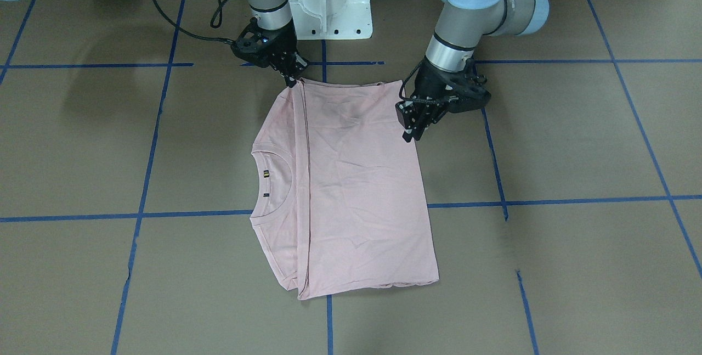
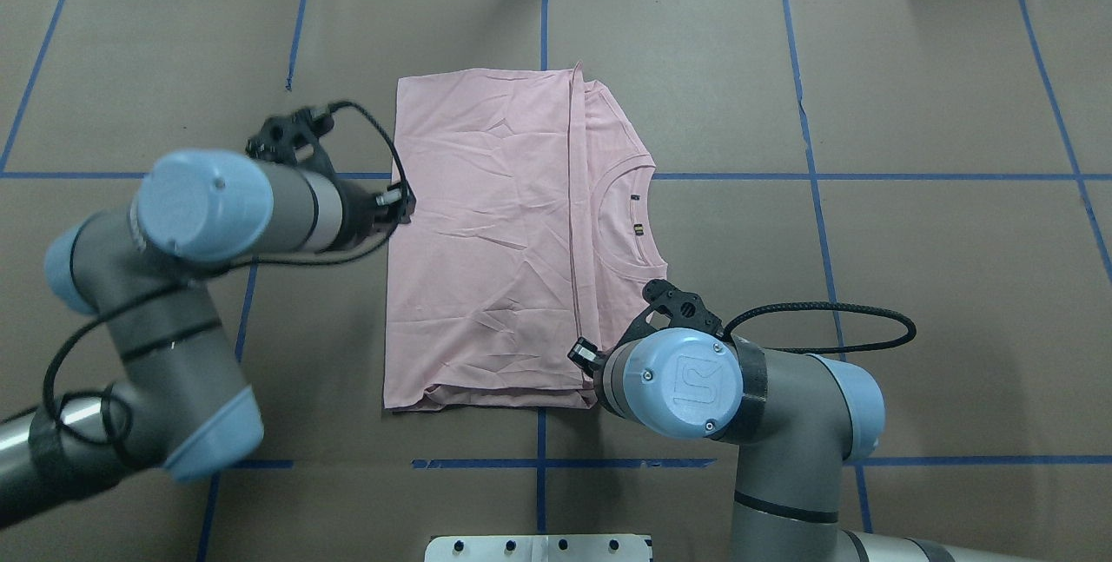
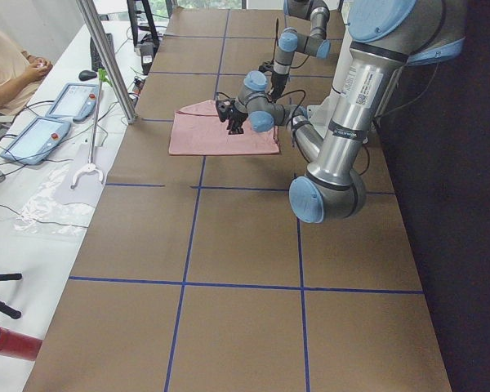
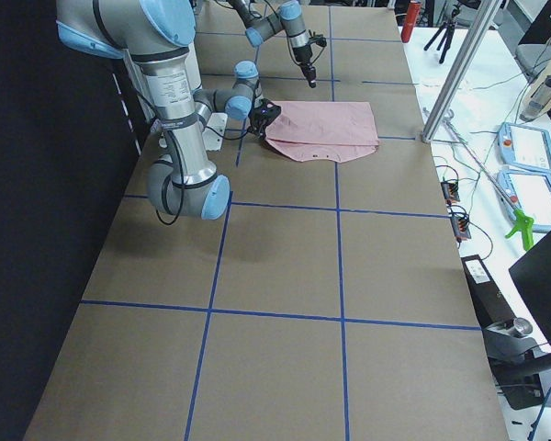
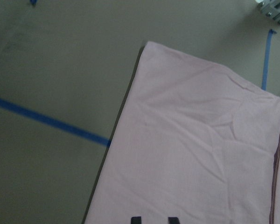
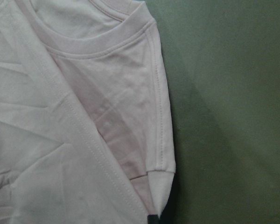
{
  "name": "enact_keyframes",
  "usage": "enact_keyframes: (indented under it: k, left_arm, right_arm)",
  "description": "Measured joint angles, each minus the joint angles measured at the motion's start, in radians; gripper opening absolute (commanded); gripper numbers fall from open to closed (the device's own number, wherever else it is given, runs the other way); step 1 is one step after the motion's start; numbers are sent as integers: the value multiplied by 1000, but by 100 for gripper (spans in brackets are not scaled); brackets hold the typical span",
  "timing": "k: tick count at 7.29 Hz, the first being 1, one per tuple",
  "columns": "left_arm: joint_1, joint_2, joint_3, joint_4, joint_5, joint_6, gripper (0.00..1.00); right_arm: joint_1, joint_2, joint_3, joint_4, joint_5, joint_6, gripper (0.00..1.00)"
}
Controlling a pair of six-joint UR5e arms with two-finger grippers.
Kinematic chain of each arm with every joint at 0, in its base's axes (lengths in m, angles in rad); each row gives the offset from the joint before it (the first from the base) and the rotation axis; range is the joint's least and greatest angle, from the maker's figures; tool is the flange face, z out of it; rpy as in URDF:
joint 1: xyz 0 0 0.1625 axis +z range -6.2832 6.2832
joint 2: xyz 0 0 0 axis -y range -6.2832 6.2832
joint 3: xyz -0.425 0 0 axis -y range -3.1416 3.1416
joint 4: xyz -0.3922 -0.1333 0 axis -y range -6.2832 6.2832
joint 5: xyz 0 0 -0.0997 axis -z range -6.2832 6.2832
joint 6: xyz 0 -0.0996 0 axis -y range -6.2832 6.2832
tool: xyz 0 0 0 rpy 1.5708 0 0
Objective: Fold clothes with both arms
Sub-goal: 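Grasp the shirt's near edge corners with both grippers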
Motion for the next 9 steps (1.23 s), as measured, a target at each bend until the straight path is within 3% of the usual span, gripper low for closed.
enact_keyframes:
  k: [2,4,9]
  left_arm:
    - [127,93,-60,6,70,-100,33]
    - [201,126,-62,8,100,-165,47]
    - [262,128,-92,83,96,-188,46]
  right_arm:
    - [-7,-10,16,-17,-1,2,0]
    - [-9,-12,19,-18,-1,2,0]
    - [-11,-12,20,-19,-1,2,0]
